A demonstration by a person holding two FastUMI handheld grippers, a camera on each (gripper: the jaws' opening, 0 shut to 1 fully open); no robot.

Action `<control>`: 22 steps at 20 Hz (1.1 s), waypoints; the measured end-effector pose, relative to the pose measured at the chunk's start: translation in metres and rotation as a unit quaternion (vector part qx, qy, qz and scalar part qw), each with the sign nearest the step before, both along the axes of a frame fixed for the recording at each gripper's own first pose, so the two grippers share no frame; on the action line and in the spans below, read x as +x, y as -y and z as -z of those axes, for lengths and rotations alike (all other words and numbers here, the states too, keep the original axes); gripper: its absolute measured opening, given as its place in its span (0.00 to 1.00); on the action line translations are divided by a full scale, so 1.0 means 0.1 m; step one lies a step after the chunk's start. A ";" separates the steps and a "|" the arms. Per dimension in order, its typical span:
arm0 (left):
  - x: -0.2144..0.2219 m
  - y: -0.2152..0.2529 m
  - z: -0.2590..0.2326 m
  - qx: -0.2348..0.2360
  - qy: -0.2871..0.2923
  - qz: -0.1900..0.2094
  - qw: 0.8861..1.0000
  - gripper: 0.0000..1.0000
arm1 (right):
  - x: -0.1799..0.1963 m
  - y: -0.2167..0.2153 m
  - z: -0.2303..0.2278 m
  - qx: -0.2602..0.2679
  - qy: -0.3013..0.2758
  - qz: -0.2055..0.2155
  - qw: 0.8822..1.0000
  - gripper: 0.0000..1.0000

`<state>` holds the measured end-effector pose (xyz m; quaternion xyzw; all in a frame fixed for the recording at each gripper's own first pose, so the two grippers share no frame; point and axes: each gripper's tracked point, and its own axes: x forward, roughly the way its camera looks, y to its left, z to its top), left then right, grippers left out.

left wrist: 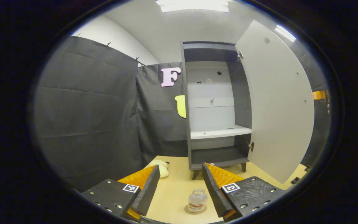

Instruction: Open the cabinet door with the right hand, grasp the bottle in the cabinet with the left hand and place it on the coaster, then close the cabinet door with the right hand.

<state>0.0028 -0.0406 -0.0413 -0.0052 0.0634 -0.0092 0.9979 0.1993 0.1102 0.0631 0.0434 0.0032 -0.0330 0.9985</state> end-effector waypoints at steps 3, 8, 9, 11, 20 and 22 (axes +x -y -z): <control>0.00 -0.23 0.01 0.000 0.003 0.000 1.000 0.81 | -0.02 -0.16 -0.10 0.002 0.007 0.007 1.000 0.95; 0.01 -0.56 0.08 -0.013 -0.003 -0.007 1.000 0.81 | -0.08 -0.32 -0.13 -0.043 0.006 0.028 0.999 0.93; 0.01 -0.62 0.08 -0.017 -0.003 -0.008 1.000 0.81 | -0.09 -0.35 -0.14 -0.051 0.006 0.031 0.998 0.93; 0.01 -0.72 0.11 -0.024 -0.003 -0.009 1.000 0.81 | -0.11 -0.43 -0.16 -0.063 0.004 0.032 0.997 0.92; 0.04 -1.13 0.24 -0.031 -0.008 -0.006 0.999 0.81 | -0.18 -1.17 -0.16 -0.059 0.010 -0.019 0.998 0.92; 0.02 -1.26 0.26 -0.029 -0.009 -0.008 1.000 0.81 | -0.18 -1.37 -0.16 -0.058 0.011 -0.030 0.998 0.92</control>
